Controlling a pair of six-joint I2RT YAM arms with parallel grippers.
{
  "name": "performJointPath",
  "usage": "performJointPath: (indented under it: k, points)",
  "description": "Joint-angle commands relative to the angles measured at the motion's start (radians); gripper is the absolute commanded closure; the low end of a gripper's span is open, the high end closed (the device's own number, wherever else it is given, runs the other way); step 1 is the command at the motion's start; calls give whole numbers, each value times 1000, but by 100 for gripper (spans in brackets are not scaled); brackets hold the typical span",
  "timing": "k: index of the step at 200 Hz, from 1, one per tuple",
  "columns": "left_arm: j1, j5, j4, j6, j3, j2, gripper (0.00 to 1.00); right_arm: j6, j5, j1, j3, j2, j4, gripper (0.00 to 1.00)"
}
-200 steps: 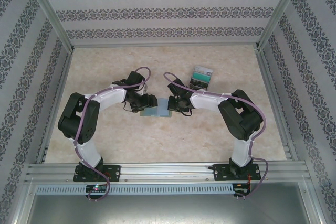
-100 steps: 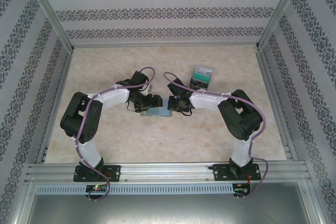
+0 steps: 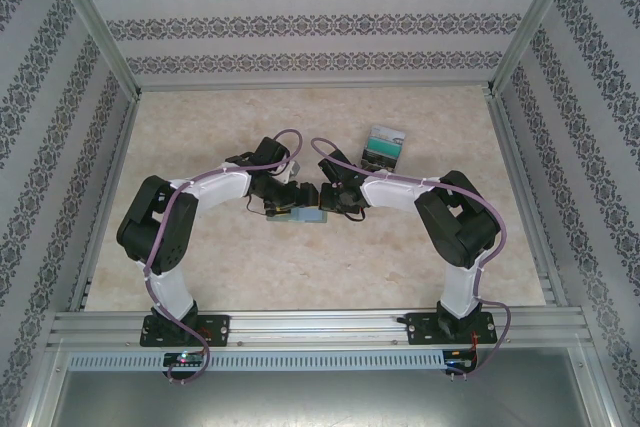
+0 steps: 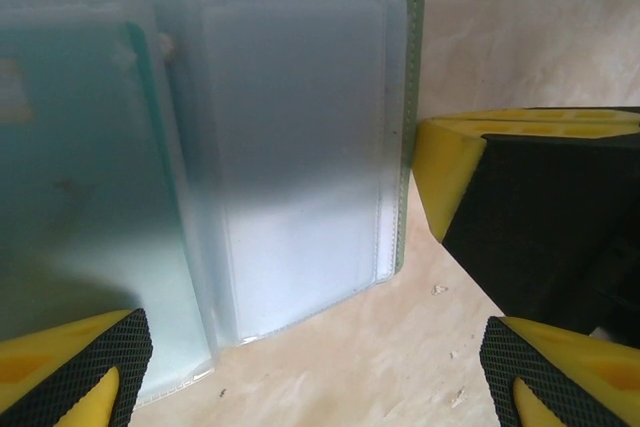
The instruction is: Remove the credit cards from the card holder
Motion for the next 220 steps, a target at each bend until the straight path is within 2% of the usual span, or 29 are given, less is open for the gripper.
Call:
performJointPath:
  k: [1, 31, 58, 172, 220]
  points:
    - [-3, -69, -15, 9, -4, -60, 12, 19, -34, 28, -1, 38, 13, 98]
    - [2, -213, -93, 6, -16, -79, 11, 19, -35, 28, -1, 38, 13, 97]
    - [13, -260, -87, -12, -47, -104, 10, 19, -37, 28, -1, 39, 15, 97]
    - [13, -187, -69, -3, -18, -15, 11, 20, -40, 29, 10, 47, 12, 97]
    - [13, -87, -14, 2, -22, -8, 11, 19, -44, 30, 13, 50, 12, 97]
